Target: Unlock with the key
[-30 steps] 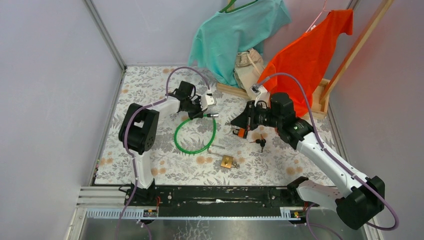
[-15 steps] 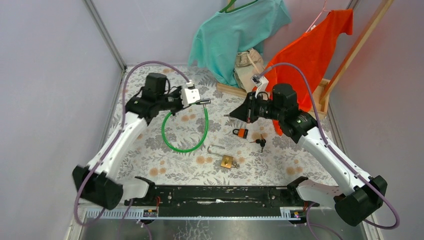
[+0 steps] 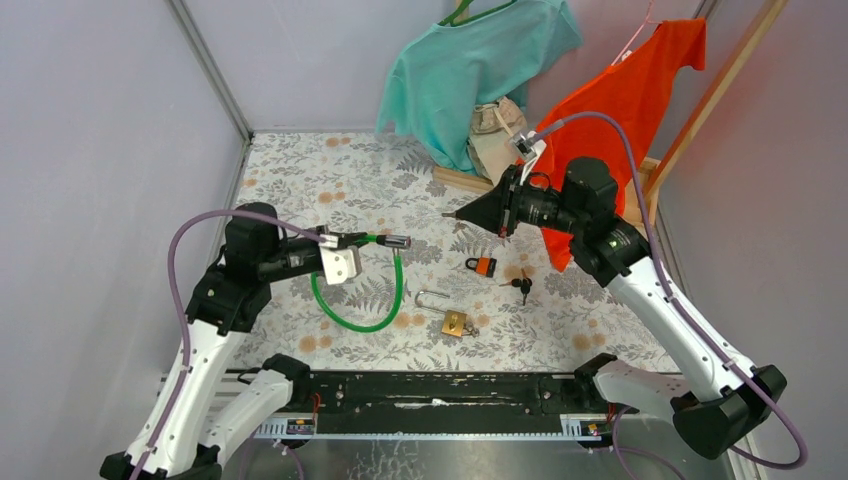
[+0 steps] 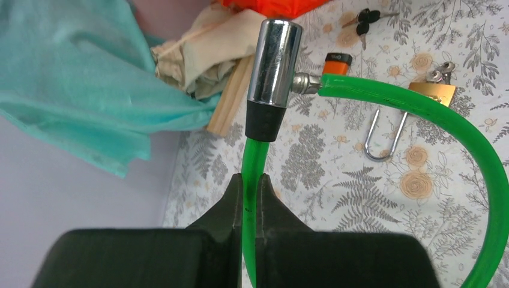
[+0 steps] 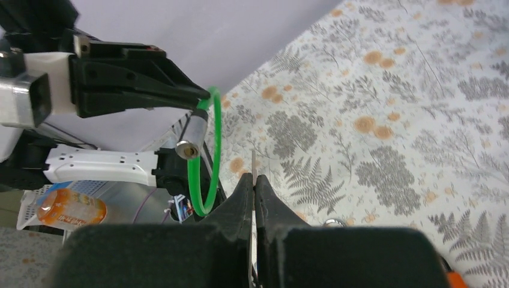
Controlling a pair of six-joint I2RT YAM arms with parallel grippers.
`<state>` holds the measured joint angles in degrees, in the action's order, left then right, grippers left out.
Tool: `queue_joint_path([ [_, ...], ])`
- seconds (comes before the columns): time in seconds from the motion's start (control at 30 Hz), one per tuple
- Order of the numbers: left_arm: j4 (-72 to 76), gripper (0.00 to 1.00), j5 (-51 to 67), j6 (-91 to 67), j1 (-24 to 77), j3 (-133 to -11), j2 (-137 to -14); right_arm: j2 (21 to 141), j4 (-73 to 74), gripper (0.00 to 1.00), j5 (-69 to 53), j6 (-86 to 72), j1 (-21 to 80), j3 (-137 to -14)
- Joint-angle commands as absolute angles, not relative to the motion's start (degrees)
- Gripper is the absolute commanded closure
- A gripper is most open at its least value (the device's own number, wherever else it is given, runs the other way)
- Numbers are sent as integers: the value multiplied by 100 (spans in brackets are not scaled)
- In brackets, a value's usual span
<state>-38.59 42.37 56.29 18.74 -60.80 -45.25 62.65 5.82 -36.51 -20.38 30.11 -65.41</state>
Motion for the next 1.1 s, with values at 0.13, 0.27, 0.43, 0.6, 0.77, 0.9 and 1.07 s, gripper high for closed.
queue_joint_path([
  [0.13, -2293, 100, 4986, 5835, 1902, -5956, -4107, 5864, -52, 100, -4250, -1876, 3418, -6731],
  [0.27, -2101, 100, 5138, 5649, 1898, -6020, -4087, 5645, 60, 100, -4132, -1717, 3764, -6654],
  [0.43, -2099, 100, 5430, 5625, 1899, -6074, -4023, 5274, -100, 100, -4079, -1800, 3897, -6440],
  [0.6, -2101, 100, 5605, 5524, 1901, -6179, -3977, 5201, 193, 100, -3911, -1674, 3942, -6653],
  [0.77, -2099, 100, 5764, 5510, 1898, -6251, -3940, 5289, 177, 100, -3844, -1646, 4086, -6748],
  [0.9, -2042, 100, 5858, 5619, 1903, -6289, -3891, 5430, 174, 100, -3816, -1619, 4286, -6833],
  [1.07, -2039, 100, 5888, 5759, 1898, -6394, -3858, 5480, -189, 100, -4044, -1992, 4341, -6842],
])
